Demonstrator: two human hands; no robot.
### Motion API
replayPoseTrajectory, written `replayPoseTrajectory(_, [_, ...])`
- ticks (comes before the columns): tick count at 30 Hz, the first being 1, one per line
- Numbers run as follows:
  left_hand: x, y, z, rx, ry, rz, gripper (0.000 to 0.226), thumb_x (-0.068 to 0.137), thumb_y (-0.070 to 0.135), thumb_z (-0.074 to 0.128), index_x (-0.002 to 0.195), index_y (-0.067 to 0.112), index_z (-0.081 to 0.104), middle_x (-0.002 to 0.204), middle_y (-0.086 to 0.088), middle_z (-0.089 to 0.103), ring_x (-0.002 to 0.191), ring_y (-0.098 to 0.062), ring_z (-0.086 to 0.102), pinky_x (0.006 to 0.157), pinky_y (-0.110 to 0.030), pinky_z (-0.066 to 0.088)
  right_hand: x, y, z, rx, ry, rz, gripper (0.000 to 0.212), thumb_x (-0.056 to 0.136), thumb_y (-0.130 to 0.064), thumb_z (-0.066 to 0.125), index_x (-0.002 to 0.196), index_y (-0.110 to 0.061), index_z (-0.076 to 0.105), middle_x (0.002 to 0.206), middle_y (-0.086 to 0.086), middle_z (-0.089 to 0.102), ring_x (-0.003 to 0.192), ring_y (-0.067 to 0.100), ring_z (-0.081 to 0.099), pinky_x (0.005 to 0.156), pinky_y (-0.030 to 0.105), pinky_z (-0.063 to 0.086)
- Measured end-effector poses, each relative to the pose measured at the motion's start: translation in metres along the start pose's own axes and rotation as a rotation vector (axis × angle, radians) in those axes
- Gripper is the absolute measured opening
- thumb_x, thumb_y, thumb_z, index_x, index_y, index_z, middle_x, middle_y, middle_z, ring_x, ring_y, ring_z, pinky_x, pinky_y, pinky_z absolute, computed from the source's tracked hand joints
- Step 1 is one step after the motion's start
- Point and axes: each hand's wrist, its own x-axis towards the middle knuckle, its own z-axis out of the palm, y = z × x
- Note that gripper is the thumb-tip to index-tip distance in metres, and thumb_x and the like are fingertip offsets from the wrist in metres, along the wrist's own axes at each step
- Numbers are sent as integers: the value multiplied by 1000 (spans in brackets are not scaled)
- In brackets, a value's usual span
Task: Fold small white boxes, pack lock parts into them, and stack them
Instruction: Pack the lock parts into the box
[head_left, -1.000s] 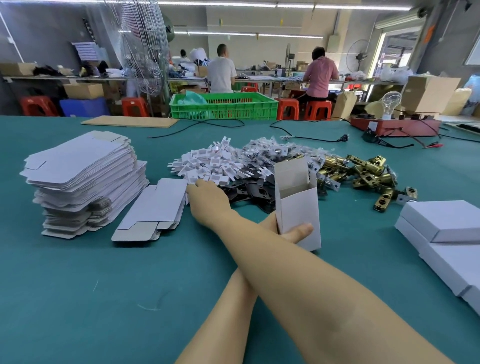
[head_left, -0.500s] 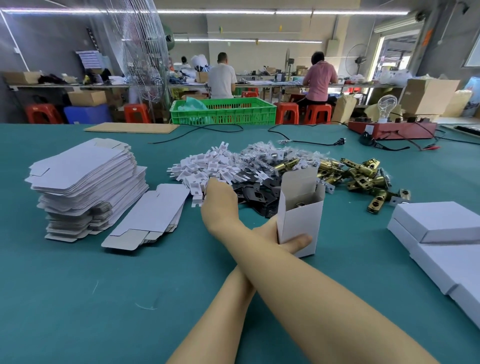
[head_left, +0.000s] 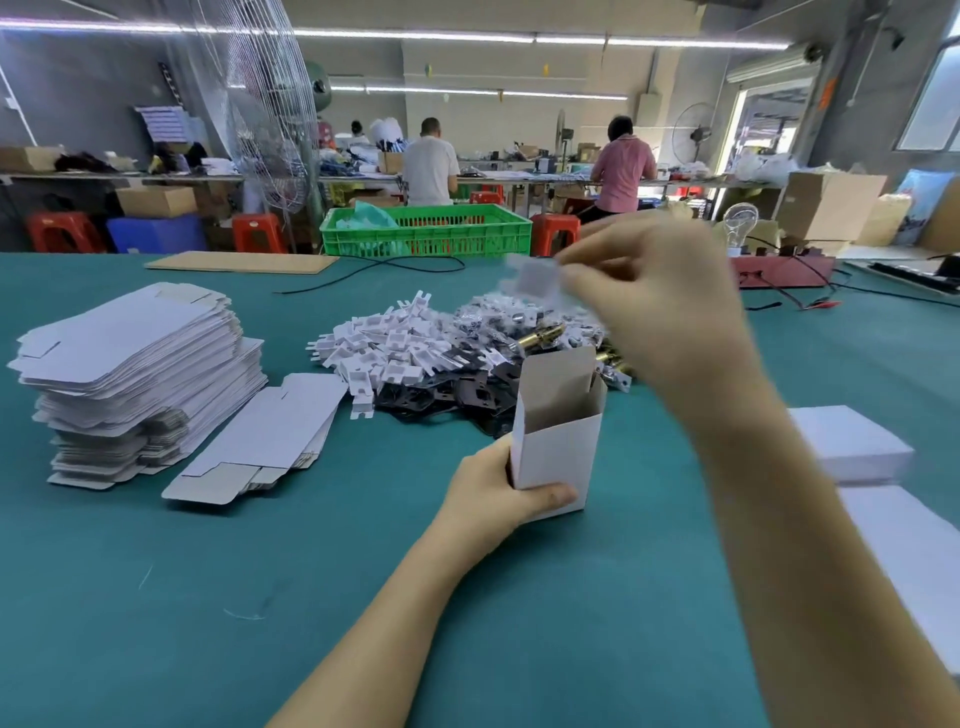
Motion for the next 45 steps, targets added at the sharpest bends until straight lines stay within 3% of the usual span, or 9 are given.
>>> replayPoseTrajectory(2, [-1, 0, -1, -28, -7, 24, 34, 63, 34, 82, 90, 50, 67, 94, 22, 72, 89, 3, 66, 71, -10, 49, 10, 26, -27, -40, 24, 121, 11, 86, -8, 65, 92, -14, 73, 81, -5, 66, 76, 4, 62, 69, 13, 50])
replayPoseTrajectory(5, [-1, 3, 0, -53, -26, 26, 37, 56, 42, 80, 90, 43, 68, 92, 15, 72, 84, -1, 66, 72, -16, 51, 15, 72, -52, -11, 16, 393, 9, 92, -5, 60, 90, -8, 68, 77, 0, 61, 74, 15, 57, 74, 26, 50])
replayPoseTrajectory(10, [-1, 5, 0, -57, -26, 10, 39, 53, 43, 79, 91, 38, 69, 93, 8, 72, 82, -5, 65, 73, -21, 52, 10, 104, -70, 390, -12, 655, 13, 100, -5, 45, 90, -10, 51, 99, 19, 53, 79, 28, 71, 55, 24, 55])
replayPoseTrajectory(16, [-1, 6, -1, -41, -30, 32, 30, 63, 29, 81, 90, 36, 70, 92, 7, 72, 80, -4, 63, 70, -16, 49, 4, 104, -79, 502, -229, 432, 4, 87, -1, 59, 91, -3, 61, 96, 21, 61, 80, 27, 72, 70, 23, 57])
replayPoseTrajectory(20, [-3, 7, -2, -58, -37, 36, 30, 65, 27, 81, 91, 36, 71, 92, 7, 72, 80, -4, 63, 69, -15, 49, -1, 98, -85, 560, -370, 253, 28, 64, -32, 82, 83, -12, 74, 113, 12, 69, 100, 28, 69, 85, 30, 56])
replayPoseTrajectory(27, [-3, 7, -1, -65, -34, 26, 31, 63, 28, 80, 91, 37, 70, 91, 8, 73, 78, -3, 63, 68, -15, 49, 0, 98, -86, 559, -408, 208, 16, 66, -22, 77, 82, -21, 74, 105, 11, 73, 89, 27, 71, 74, 26, 57])
replayPoseTrajectory(33, [-3, 8, -1, -58, -30, 30, 30, 63, 28, 81, 90, 37, 70, 90, 9, 73, 77, -2, 63, 68, -14, 49, 4, 93, -81, 372, -342, 200, 16, 65, -27, 76, 80, -21, 77, 88, 6, 75, 75, 12, 68, 63, 18, 54])
replayPoseTrajectory(38, [-4, 6, -1, -26, -14, 42, 31, 63, 30, 82, 90, 39, 70, 88, 12, 73, 78, -1, 64, 68, -14, 50, 10, 62, -75, 204, -587, 95, 18, 68, -23, 78, 85, -15, 78, 90, 4, 75, 86, 19, 71, 77, 25, 56])
replayPoseTrajectory(45, [-3, 6, 1, 7, -7, 81, 35, 68, 22, 84, 94, 41, 68, 87, 14, 72, 77, 0, 63, 68, -13, 49, 10, 31, -39, -177, -682, -23, 11, 75, -11, 79, 77, -22, 79, 74, -7, 73, 67, -1, 65, 68, 18, 51])
